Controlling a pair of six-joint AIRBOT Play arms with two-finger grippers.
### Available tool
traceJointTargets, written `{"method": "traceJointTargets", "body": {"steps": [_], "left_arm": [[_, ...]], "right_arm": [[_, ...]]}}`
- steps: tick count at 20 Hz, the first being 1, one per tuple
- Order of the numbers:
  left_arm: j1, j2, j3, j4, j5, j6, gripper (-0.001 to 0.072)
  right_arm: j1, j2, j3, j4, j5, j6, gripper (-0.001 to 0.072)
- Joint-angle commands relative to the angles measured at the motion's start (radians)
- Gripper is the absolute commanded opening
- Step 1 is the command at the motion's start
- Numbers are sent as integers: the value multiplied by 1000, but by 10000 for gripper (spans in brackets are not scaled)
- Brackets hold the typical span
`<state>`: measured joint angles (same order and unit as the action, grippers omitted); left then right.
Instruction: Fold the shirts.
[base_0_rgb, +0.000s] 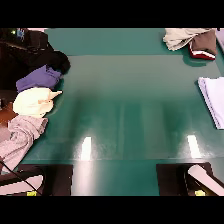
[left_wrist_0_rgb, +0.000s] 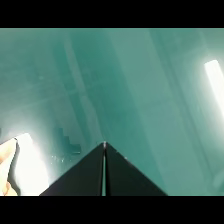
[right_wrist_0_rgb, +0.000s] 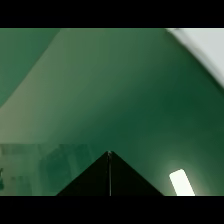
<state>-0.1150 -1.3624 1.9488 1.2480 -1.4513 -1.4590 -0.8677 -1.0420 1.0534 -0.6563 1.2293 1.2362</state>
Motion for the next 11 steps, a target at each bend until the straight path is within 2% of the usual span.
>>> {"method": "traceJointTargets", "body": {"steps": [1,7,11], "left_arm": [[0,0,0,0,16,0,25],[0,0,0,0,23,0,25],[0,0,0,0,23,0,25]], "right_arm": [[257,68,0,8,3,19,13],[584,83,0,0,3,66,13],[707,56,0,1,5,77,13]]}}
